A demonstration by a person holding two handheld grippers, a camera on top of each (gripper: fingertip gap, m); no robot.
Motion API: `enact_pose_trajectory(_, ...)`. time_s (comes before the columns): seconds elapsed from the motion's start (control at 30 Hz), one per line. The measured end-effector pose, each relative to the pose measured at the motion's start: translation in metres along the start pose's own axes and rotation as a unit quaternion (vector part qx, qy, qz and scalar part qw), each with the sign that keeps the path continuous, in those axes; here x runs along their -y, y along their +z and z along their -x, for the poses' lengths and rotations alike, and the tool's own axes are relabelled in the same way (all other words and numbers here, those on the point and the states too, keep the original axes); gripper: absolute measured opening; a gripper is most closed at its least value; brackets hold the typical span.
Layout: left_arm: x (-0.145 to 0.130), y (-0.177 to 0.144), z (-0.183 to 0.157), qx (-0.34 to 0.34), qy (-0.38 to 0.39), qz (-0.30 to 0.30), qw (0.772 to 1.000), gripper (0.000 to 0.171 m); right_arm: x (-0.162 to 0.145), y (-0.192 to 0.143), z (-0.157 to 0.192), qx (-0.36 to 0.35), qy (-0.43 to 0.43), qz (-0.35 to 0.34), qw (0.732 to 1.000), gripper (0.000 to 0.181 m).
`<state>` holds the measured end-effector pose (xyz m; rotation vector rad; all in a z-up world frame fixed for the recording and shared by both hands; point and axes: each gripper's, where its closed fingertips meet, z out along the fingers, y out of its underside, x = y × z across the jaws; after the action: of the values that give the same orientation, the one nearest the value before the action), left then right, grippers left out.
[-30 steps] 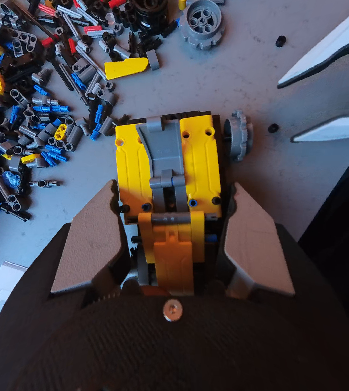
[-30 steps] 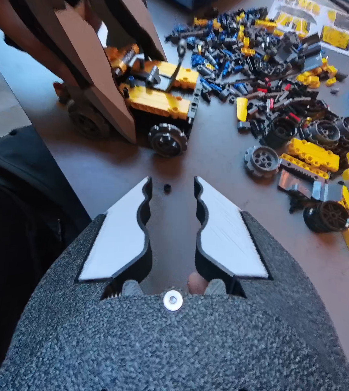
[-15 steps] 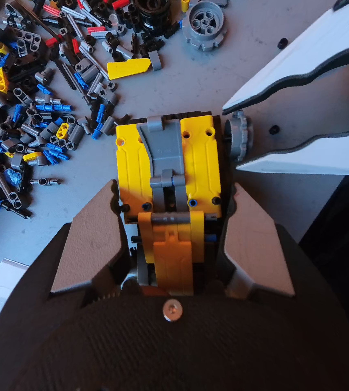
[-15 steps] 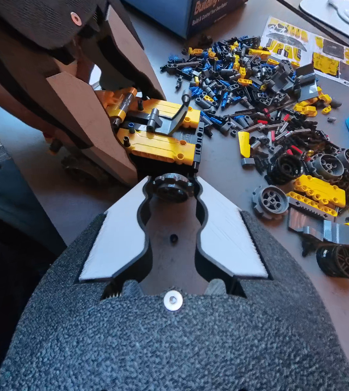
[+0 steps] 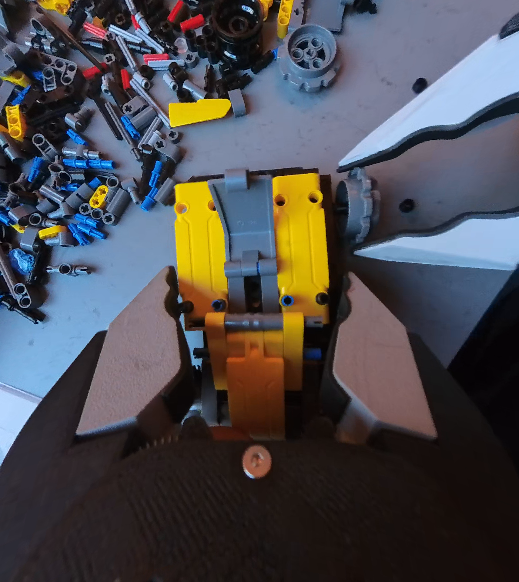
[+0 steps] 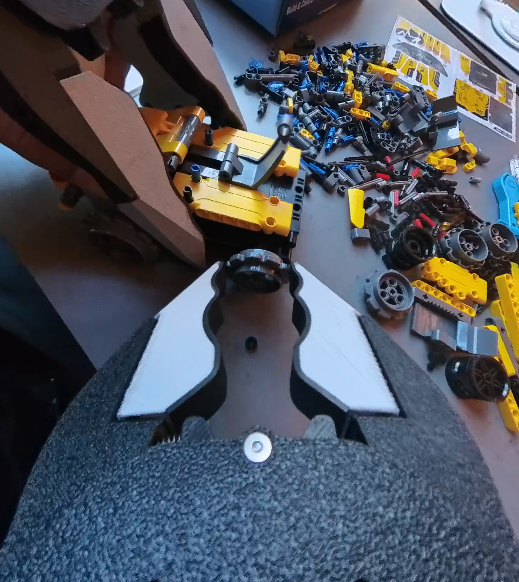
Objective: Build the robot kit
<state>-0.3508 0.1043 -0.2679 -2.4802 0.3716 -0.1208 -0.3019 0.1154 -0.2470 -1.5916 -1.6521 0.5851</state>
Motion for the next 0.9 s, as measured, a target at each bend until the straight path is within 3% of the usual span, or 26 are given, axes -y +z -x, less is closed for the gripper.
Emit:
enact_pose_trajectory(0.37,0.004,0.003,-0.005,0.002,-0.029,-0.019,0.999,0.098,-0.003,-0.006,-0.004,-0.047,0.011,0.005,0.999,0.038)
enact_pose_trajectory(0.5,0.003,0.002,-0.003,0.006,-0.033,-0.021,0.999,0.098,-0.001,-0.008,-0.003,0.061,0.123,-0.008,0.990,0.038)
enact_pose_trajectory(0.6,0.003,0.001,-0.004,0.005,-0.031,-0.023,0.999,0.098,-0.001,-0.016,-0.006,0.100,0.155,-0.016,0.983,0.031)
enact_pose_trajectory(0.63,0.001,0.001,-0.001,0.013,-0.037,-0.016,0.999,0.098,0.000,-0.021,-0.011,0.087,0.141,-0.021,0.986,0.000)
enact_pose_trajectory(0.73,-0.004,-0.003,0.024,0.028,-0.062,-0.017,0.998,0.098,0.004,-0.034,-0.015,0.054,0.074,-0.034,0.995,0.000)
enact_pose_trajectory(0.8,-0.005,-0.004,0.019,0.004,-0.036,-0.014,0.999,0.099,0.004,-0.035,-0.021,0.028,0.028,-0.032,0.999,0.007)
enact_pose_trajectory(0.83,-0.005,-0.003,0.015,-0.005,-0.022,-0.010,1.000,0.099,0.006,-0.034,-0.018,0.044,0.009,-0.036,0.998,0.017)
enact_pose_trajectory(0.9,-0.004,-0.002,0.010,-0.027,0.008,-0.006,1.000,0.099,0.008,-0.031,-0.011,0.091,-0.043,-0.043,0.994,0.014)
